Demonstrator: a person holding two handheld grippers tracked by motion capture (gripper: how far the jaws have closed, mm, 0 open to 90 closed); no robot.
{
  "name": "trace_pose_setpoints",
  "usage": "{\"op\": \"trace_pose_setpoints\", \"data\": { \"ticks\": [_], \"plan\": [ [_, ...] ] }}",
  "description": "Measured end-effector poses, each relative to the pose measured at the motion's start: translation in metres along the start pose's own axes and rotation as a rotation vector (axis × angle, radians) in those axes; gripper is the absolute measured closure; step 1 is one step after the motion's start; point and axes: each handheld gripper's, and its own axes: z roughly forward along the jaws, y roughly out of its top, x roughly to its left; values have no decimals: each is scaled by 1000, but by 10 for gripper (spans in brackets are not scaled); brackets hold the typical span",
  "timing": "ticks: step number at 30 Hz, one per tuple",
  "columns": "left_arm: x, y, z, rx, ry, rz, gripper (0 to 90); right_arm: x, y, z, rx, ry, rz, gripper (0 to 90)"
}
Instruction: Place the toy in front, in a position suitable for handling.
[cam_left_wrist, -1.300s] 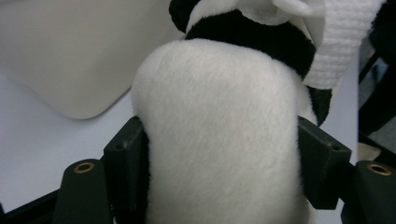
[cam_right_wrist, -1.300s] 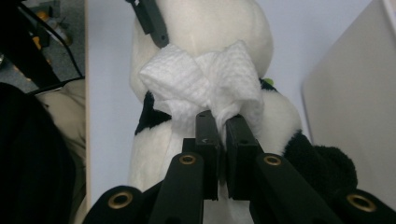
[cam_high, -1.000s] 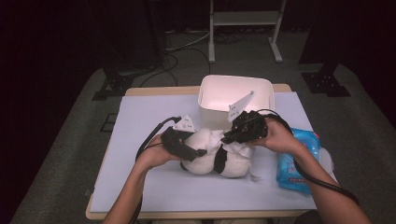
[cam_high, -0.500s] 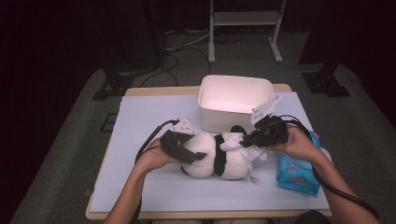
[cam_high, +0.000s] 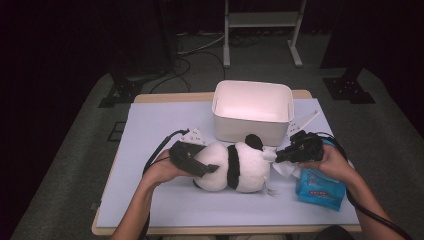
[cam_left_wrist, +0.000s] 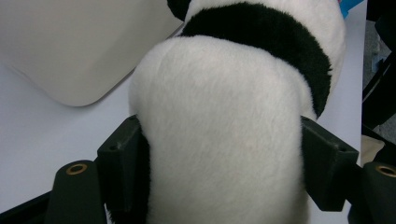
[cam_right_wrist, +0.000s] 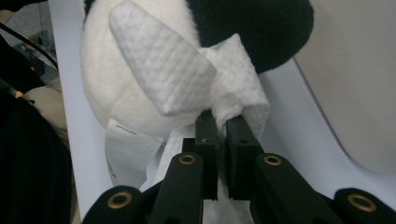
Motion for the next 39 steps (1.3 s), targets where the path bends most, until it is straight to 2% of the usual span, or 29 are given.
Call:
{"op": "trace_pose_setpoints", "data": {
  "ticks": [3, 10, 17, 19, 27, 33, 36, 39],
  "plan": [
    [-1, 1, -1, 4, 1, 9, 259, -1, 2, 0, -5, -1, 2, 847],
    [-4, 6, -2, 6, 6, 26, 260, 2, 22, -3, -7, -10, -32, 846],
    [-11, 16, -3, 6, 12, 55, 261, 9, 47, -6, -5, -14, -93, 846],
    [-13, 17, -3, 9, 15, 62, 261, 15, 60, -3, 2, -15, -126, 846],
    [-17, 19, 1, 15, 18, 79, 261, 32, 87, 12, 35, 3, -191, 846],
    [-24, 18, 6, 11, 15, 86, 253, 39, 92, 24, 75, 22, -223, 845],
    [-24, 17, 6, 10, 4, 85, 233, 39, 87, 23, 67, 33, -210, 847],
    [-25, 18, 6, 6, -5, 68, 180, 39, 80, 22, 56, 38, -210, 848]
  ]
}}
